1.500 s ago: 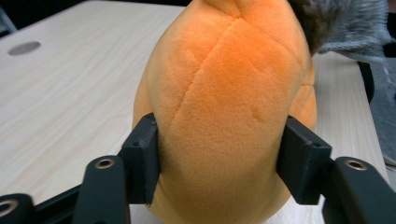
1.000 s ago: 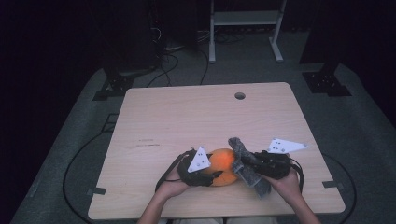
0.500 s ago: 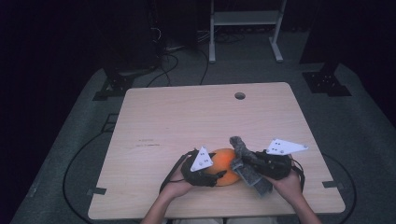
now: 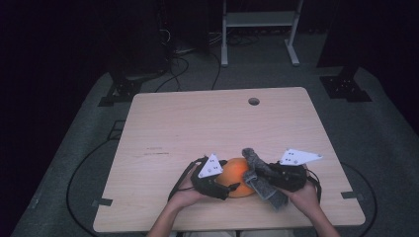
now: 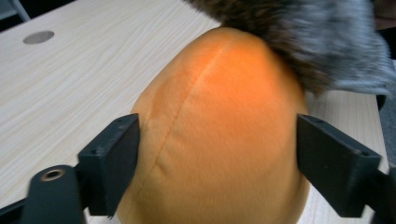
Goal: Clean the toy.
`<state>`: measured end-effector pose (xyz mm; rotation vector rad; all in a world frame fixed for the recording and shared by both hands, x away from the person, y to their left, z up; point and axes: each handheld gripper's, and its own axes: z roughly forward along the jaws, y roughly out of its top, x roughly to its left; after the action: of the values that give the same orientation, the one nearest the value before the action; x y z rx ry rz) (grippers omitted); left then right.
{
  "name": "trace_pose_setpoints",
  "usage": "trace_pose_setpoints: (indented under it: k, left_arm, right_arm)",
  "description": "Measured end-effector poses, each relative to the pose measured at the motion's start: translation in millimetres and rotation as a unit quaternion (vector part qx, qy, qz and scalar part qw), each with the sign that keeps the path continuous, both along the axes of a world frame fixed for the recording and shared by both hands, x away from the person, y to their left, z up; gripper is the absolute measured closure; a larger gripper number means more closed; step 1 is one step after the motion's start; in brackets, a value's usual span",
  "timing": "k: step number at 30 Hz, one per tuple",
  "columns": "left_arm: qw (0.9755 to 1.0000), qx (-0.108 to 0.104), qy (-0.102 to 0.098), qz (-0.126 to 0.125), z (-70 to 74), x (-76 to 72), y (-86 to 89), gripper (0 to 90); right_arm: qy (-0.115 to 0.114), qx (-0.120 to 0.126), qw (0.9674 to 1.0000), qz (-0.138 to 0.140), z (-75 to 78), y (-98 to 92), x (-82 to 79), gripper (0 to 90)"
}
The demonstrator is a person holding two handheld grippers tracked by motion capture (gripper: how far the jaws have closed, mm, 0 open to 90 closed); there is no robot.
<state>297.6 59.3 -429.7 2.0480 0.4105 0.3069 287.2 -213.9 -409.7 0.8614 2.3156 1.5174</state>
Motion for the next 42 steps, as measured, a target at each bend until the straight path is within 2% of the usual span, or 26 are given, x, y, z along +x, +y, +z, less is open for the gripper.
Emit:
trace_pose_setpoints:
  k: [2, 4, 6, 9, 11, 12, 15, 17, 18, 19, 21, 24, 27, 30, 33, 36, 38, 39, 40, 42]
  left_arm:
    - [0.9999, 0.0, -0.009, -0.006, 0.9, -2.2, -3.2, 20.0]
    - [0.9998, 0.008, -0.019, 0.003, 2.0, -4.9, -8.2, 20.8]
    - [0.9992, 0.022, -0.034, 0.006, 2.1, -8.4, -12.9, 22.4]
    - [0.9991, 0.022, -0.036, 0.003, 2.5, -10.3, -16.5, 22.2]
    - [0.9993, 0.02, -0.032, -0.004, 2.9, -10.6, -14.8, 21.1]
    - [0.9993, 0.02, -0.03, -0.013, 3.8, -10.0, -12.4, 20.0]
    - [0.9996, -0.012, -0.013, -0.021, 8.7, -4.4, -0.6, 16.9]
    - [0.9999, -0.013, -0.007, -0.002, 10.0, 0.1, 3.7, 13.0]
    - [0.9999, -0.015, 0.005, -0.001, 8.6, 2.1, 3.9, 11.5]
    - [0.9998, -0.013, 0.013, -0.002, 6.2, 2.9, 2.9, 12.2]
    - [0.9998, -0.012, 0.016, -0.009, 1.8, 2.2, 0.6, 17.6]
    - [0.9998, -0.017, 0.009, -0.009, 1.4, -0.9, -3.5, 22.5]
    - [0.9999, -0.006, -0.007, -0.012, 1.5, -4.9, -9.5, 23.5]
    - [0.9997, 0.008, -0.019, -0.014, 0.8, -8.3, -14.2, 24.4]
    - [0.9996, 0.006, -0.019, -0.022, 0.7, -8.7, -15.3, 24.4]
    - [0.9992, -0.011, -0.008, -0.036, 3.4, -6.3, -8.9, 19.1]
    - [0.9995, -0.015, 0.005, -0.028, 3.9, -2.5, -3.9, 12.9]
    - [0.9995, -0.018, 0.013, -0.024, 2.6, 0.2, -2.9, 10.4]
    - [0.9992, -0.017, 0.024, -0.026, 0.6, 2.0, -3.3, 9.2]
    - [0.9988, -0.013, 0.032, -0.034, -4.7, 2.4, -7.6, 11.4]
  right_arm:
    - [0.011, 0.003, 0.9998, -0.016, -3.1, -8.3, 2.6, 75.8]
    - [0.014, 0.001, 0.9995, -0.027, -2.3, -14.0, 1.8, 75.8]
    - [0.002, 0.0, 0.9995, -0.031, 5.0, -13.2, -3.2, 75.9]
    - [-0.027, 0.002, 0.9995, -0.015, 15.2, -2.2, -9.3, 75.8]
    - [-0.027, -0.02, 0.9993, -0.013, 13.5, 5.2, -8.3, 75.8]
    - [-0.02, -0.021, 0.9995, -0.012, 9.8, 5.8, -6.6, 75.8]
    - [-0.001, -0.008, 1.0, 0.002, 3.0, 1.1, -5.2, 75.8]
    - [0.001, -0.008, 0.9999, 0.008, 2.8, -2.5, -7.4, 75.8]
    - [0.005, -0.003, 0.9999, 0.013, 2.0, -3.8, -7.9, 75.8]
    - [0.006, -0.001, 0.9998, 0.016, 1.2, -4.9, -7.9, 75.8]
    - [0.01, 0.0, 0.9998, 0.019, 0.5, -6.9, -6.1, 75.8]
    - [0.016, -0.002, 0.9998, 0.008, -1.5, -14.0, -3.1, 75.8]
    - [0.02, -0.012, 0.9997, -0.011, -2.8, -23.4, -3.3, 75.8]
    - [0.008, -0.024, 0.9994, -0.022, 3.9, -26.6, -8.5, 75.9]
    - [-0.009, -0.014, 0.9998, -0.011, 14.1, -17.6, -14.8, 75.9]
    - [-0.011, -0.052, 0.9986, -0.005, 8.6, -8.5, -14.2, 75.8]
    - [0.006, -0.041, 0.9991, 0.006, 4.6, -13.1, -12.0, 75.8]
    - [0.006, -0.04, 0.9991, 0.008, 4.1, -16.0, -11.6, 75.7]
    - [0.009, -0.036, 0.9993, 0.01, 3.6, -18.9, -11.5, 75.7]
    - [0.016, -0.022, 0.9994, 0.021, 0.4, -23.6, -9.3, 75.5]
